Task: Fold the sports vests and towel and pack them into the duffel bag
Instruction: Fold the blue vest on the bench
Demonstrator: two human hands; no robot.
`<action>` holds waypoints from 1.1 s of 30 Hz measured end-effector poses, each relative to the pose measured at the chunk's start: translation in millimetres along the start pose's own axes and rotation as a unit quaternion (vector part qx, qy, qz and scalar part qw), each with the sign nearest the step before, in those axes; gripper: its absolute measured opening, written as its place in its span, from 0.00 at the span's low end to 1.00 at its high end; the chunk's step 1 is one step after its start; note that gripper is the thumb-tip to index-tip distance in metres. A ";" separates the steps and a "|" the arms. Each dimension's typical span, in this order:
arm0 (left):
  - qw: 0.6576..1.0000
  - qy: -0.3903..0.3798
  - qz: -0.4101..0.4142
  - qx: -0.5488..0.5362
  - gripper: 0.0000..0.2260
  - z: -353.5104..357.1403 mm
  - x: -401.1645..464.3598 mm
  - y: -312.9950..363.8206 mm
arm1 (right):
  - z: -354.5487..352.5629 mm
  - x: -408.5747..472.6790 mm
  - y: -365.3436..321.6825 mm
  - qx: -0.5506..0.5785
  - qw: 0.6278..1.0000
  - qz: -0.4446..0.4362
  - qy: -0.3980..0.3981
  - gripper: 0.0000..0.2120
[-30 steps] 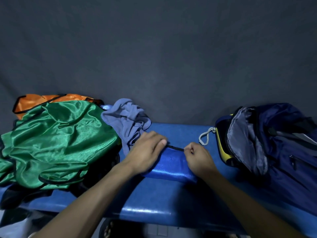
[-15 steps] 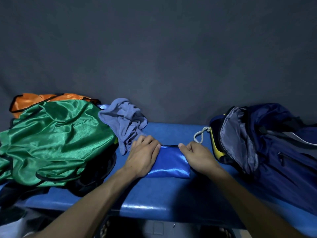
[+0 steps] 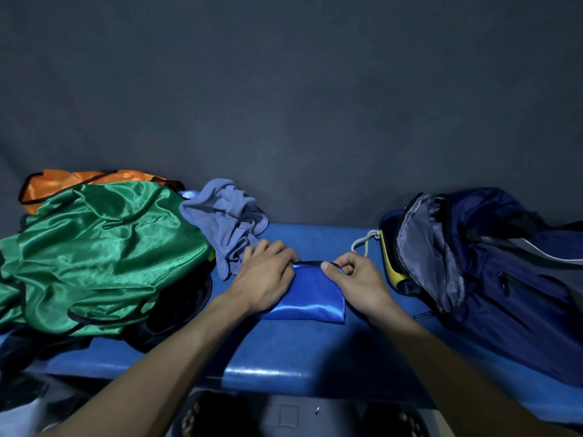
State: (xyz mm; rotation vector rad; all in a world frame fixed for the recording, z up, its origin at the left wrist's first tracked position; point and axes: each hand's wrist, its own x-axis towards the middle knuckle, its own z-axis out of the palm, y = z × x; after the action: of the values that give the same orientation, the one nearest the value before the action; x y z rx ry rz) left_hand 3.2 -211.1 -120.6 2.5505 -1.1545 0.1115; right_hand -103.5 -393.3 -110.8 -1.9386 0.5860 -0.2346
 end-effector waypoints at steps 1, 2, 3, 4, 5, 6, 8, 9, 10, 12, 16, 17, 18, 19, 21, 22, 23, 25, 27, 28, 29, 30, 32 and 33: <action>1.000 -0.004 0.013 -0.011 0.19 -2.0 3.1 2.9 | 0.0 0.2 -0.5 -0.001 1.000 -0.003 0.000 0.11; 0.999 -0.009 0.023 -0.030 0.16 -2.3 6.2 4.7 | 0.5 0.1 -1.0 -0.002 1.000 -0.006 0.003 0.10; 0.998 -0.015 0.028 -0.048 0.15 -1.9 9.0 5.7 | 0.8 0.0 -1.3 -0.004 1.000 -0.010 0.006 0.09; 0.997 -0.020 0.029 -0.061 0.13 -1.1 12.0 6.1 | 1.1 0.1 -2.2 -0.006 1.000 -0.010 0.006 0.09; 0.997 -0.025 0.027 -0.068 0.12 -0.2 14.9 6.2 | 1.3 1.0 -2.8 -0.007 1.000 -0.007 0.005 0.09; 0.997 -0.028 0.022 -0.073 0.11 0.8 17.4 6.3 | 1.3 2.5 -3.0 -0.007 1.000 0.001 0.002 0.11; 0.997 -0.032 0.009 -0.069 0.11 2.0 19.3 7.6 | 0.3 6.1 -5.5 0.006 0.999 0.034 -0.010 0.14; 0.998 -0.036 0.006 -0.057 0.11 3.4 18.7 8.1 | -1.6 8.1 -7.7 0.030 0.997 0.060 -0.028 0.15; 0.998 -0.039 0.004 -0.039 0.13 6.1 17.3 8.3 | -4.8 10.3 -9.9 0.062 0.992 0.089 -0.059 0.13; 1.000 -0.024 0.003 -0.010 0.16 12.7 11.8 8.2 | -15.1 13.8 -14.2 0.096 0.976 0.136 -0.139 0.11; 0.999 0.000 -0.011 -0.031 0.16 15.7 8.6 6.8 | -32.9 20.3 -18.5 0.018 0.962 0.154 -0.225 0.11; 0.999 0.005 -0.010 -0.032 0.16 15.4 8.4 7.3 | -34.3 21.5 -17.9 -0.002 0.963 0.147 -0.224 0.12; 0.999 0.010 -0.008 -0.030 0.15 15.6 7.9 7.5 | -34.4 22.9 -16.5 -0.019 0.967 0.136 -0.213 0.13; 0.999 0.014 -0.005 -0.028 0.14 15.6 7.2 7.6 | -33.2 24.6 -14.8 -0.033 0.973 0.119 -0.194 0.14; 0.999 0.020 -0.002 -0.026 0.13 15.5 5.9 8.0 | -28.7 25.6 -13.1 -0.055 0.984 0.073 -0.155 0.13; 0.999 0.023 -0.001 -0.023 0.13 15.3 5.6 8.7 | -26.1 25.3 -12.7 -0.059 0.987 0.050 -0.142 0.13; 0.999 0.025 0.000 -0.022 0.13 14.7 5.5 9.5 | -24.0 24.7 -12.8 -0.057 0.989 0.037 -0.133 0.12; 0.999 0.030 0.000 -0.020 0.14 14.3 5.0 10.7 | -22.6 22.0 -13.9 -0.065 0.989 0.037 -0.129 0.11; 0.999 0.035 -0.002 -0.018 0.14 14.0 4.0 12.1 | -23.8 18.8 -15.4 -0.072 0.986 0.061 -0.140 0.12; 0.999 0.037 -0.004 -0.020 0.14 13.9 3.6 12.4 | -24.4 17.6 -16.6 -0.062 0.985 0.075 -0.140 0.14; 0.999 0.039 -0.003 -0.020 0.15 13.5 3.1 12.7 | -24.5 17.3 -17.4 -0.044 0.986 0.088 -0.132 0.14; 0.999 0.039 -0.003 -0.021 0.15 13.1 3.0 13.1 | -23.9 17.1 -18.0 -0.023 0.988 0.101 -0.119 0.14; 0.999 0.034 -0.006 -0.020 0.15 12.6 3.2 13.7 | -20.5 17.2 -17.4 0.012 0.988 0.116 -0.096 0.12; 0.999 0.033 -0.007 -0.018 0.15 12.7 3.6 13.8 | -18.3 17.4 -16.2 0.024 0.989 0.118 -0.086 0.11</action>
State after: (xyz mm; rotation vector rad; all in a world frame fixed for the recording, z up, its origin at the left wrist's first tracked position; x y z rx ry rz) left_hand -5.5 -226.3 -128.0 2.5040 -1.1039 0.1679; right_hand -91.4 -411.3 -90.0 -1.8023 0.6809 0.0673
